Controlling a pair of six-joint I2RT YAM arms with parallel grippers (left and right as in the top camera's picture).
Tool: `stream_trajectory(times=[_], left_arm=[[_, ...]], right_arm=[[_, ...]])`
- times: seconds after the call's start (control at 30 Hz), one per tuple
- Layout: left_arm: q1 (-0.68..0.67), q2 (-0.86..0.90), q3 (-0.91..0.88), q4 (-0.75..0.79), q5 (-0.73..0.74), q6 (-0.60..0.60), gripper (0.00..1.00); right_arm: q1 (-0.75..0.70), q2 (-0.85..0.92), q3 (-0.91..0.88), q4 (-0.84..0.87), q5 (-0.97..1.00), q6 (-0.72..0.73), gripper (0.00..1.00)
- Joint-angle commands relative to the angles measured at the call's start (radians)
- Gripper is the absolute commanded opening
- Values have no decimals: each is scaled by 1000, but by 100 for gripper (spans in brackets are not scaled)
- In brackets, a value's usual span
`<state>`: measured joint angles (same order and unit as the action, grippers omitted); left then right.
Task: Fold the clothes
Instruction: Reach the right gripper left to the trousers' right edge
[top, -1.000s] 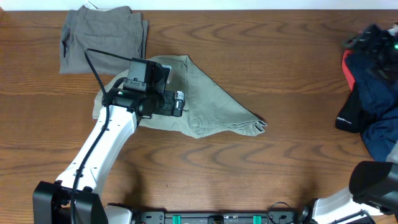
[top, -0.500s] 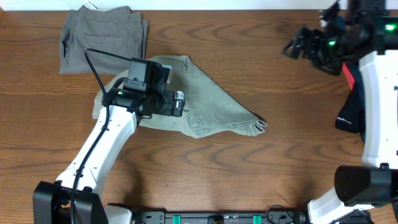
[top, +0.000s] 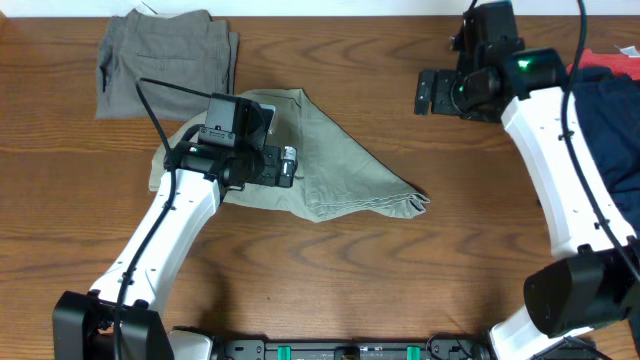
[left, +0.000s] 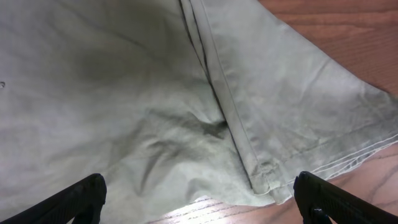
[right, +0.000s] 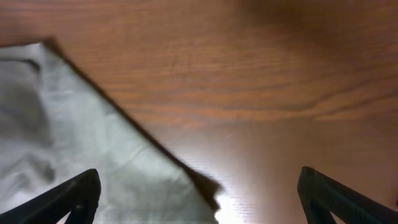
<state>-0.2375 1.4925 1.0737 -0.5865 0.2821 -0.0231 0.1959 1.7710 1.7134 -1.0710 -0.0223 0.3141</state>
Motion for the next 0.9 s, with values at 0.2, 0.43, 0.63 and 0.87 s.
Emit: stream_trajectory(times=[0.2, 0.43, 0.63, 0.87], left_arm=[[3, 1, 3, 0, 2, -1, 98], [3, 1, 3, 0, 2, -1, 98], [3, 1, 3, 0, 2, -1, 98], [3, 1, 3, 0, 2, -1, 98]], right_arm=[[-2, -2, -251, 119, -225, -93, 99], [38, -2, -351, 117, -533, -382, 99], [129, -2, -351, 200, -446, -454, 99], [178, -2, -351, 275, -306, -393, 99]])
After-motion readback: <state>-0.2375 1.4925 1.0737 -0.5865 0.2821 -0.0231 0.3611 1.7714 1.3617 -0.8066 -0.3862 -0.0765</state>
